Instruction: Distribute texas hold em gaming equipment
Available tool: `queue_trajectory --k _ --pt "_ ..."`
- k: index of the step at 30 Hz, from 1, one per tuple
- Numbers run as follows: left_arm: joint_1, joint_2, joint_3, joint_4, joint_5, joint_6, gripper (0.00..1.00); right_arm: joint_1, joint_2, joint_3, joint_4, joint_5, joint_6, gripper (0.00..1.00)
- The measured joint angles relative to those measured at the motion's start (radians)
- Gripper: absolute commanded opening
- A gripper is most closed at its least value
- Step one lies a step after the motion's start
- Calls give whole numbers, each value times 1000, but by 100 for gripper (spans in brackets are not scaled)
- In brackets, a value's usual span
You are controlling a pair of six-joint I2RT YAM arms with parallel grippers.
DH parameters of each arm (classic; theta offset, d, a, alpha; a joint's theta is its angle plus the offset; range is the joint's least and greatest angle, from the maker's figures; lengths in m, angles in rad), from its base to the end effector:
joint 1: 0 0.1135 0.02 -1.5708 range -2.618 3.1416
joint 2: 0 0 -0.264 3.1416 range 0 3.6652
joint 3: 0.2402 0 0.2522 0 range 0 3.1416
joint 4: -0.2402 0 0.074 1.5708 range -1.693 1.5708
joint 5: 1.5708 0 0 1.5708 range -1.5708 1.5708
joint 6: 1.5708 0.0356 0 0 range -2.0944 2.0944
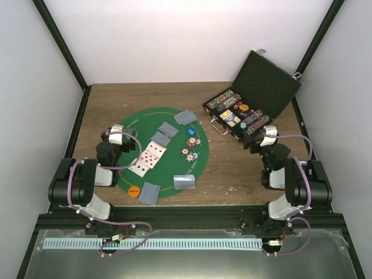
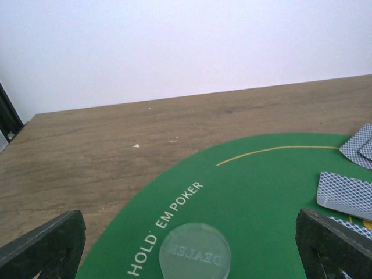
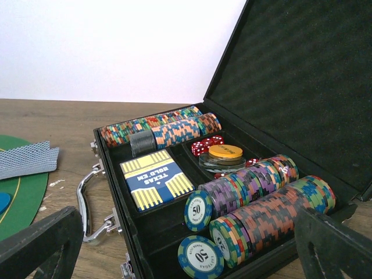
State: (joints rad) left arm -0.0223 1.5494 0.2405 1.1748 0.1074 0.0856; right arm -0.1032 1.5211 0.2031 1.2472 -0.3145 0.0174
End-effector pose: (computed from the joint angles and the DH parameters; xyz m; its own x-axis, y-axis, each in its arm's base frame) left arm 0.2440 -0.0093 0.1417 -0.1222 0.0878 -0.9886 0.1393 0.9877 0.0705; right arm 0.2337 -0.0131 0.1474 -0.0740 0.0243 -0.9970 -0.2077 0.9774 0.0392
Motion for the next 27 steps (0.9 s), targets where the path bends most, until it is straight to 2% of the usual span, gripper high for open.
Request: queue_trajectory --k 27 --pt "0 0 34 -36 -77 -23 100 8 0 0 -12 12 -3 100"
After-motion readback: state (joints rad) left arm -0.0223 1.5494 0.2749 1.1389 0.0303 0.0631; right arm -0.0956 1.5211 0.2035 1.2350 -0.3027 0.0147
